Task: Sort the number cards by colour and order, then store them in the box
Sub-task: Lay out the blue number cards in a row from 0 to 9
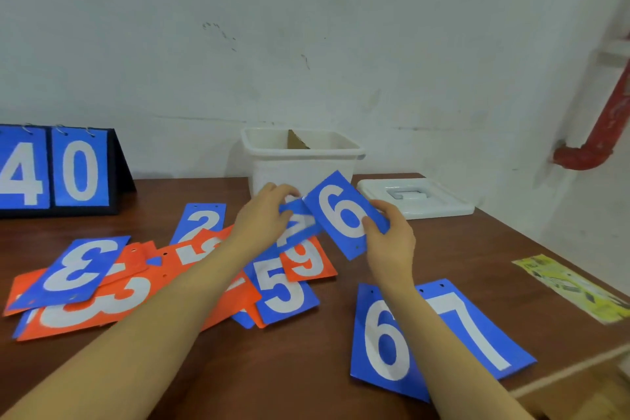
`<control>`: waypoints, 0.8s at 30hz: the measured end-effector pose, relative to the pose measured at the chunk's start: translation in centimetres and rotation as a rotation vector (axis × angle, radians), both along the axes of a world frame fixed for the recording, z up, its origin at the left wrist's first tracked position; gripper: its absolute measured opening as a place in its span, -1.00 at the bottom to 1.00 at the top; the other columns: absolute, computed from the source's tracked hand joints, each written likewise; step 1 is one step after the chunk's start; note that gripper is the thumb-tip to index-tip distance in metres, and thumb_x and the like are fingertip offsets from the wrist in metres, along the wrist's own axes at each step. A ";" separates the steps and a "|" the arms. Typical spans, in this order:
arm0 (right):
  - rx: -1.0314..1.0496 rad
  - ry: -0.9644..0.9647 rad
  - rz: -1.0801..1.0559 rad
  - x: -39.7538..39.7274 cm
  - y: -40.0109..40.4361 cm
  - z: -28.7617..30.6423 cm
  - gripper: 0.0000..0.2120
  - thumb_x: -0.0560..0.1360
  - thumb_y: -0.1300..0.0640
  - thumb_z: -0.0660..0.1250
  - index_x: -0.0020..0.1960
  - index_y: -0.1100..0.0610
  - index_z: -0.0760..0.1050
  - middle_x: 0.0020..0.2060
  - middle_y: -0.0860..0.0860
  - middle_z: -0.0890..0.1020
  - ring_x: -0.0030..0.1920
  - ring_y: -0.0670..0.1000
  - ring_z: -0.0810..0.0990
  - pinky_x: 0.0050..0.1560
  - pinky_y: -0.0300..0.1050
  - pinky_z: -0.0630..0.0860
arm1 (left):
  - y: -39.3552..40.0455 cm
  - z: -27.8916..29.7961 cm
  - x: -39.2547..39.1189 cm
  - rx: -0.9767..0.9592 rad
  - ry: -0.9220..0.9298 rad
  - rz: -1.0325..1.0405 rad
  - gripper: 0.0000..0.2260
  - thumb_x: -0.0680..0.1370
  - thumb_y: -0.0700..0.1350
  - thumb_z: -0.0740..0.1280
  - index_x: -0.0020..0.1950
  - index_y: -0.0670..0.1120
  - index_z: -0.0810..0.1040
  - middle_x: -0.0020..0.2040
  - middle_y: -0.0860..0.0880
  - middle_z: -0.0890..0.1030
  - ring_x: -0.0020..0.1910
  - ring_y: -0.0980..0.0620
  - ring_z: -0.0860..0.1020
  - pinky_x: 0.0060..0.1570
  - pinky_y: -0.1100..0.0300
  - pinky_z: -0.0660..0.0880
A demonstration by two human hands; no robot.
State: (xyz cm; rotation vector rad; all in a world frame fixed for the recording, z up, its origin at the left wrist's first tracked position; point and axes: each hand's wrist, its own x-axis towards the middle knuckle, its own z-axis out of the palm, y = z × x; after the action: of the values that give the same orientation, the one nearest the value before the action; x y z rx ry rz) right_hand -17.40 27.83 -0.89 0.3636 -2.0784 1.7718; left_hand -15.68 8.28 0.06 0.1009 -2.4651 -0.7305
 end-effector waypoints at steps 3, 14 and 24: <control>-0.139 0.044 0.043 3.3 0.1 0.7 -0.73 0.52 0.24 0.30 0.20 0.09 0.48 0.06 -0.05 0.60 0.05 -0.10 0.60 -0.04 -0.25 0.60 | 0.0 2.5 4.5 0.079 0.232 0.057 -0.73 0.48 -0.28 0.29 0.15 -0.05 0.53 -0.05 -0.04 0.50 -0.07 -0.01 0.47 -0.04 0.21 0.37; -0.113 0.014 0.548 14.4 -3.0 -0.4 -0.66 0.50 0.32 0.32 0.05 -0.12 0.51 -0.01 0.07 0.65 -0.03 0.03 0.65 -0.08 -0.01 0.61 | -1.1 -2.7 24.7 0.275 0.336 0.411 -0.77 0.48 -0.29 0.33 0.12 -0.15 0.59 0.01 -0.07 0.57 -0.07 0.05 0.52 -0.10 0.55 0.29; 0.252 -0.004 0.790 19.3 -7.4 -1.5 -0.72 0.45 0.24 0.40 -0.01 -0.13 0.54 0.01 -0.07 0.64 0.05 -0.09 0.60 0.03 -0.25 0.55 | -3.4 -6.2 33.7 -0.083 -0.196 0.708 -0.65 0.53 0.17 0.16 0.23 0.08 0.49 0.20 0.02 0.39 0.21 -0.04 0.29 0.14 0.10 0.16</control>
State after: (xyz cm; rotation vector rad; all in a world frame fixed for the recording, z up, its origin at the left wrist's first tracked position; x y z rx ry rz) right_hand 1.89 20.43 -2.43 1.4115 -2.3430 1.8622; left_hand 17.98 4.90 -6.12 0.9918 -2.3790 -0.3132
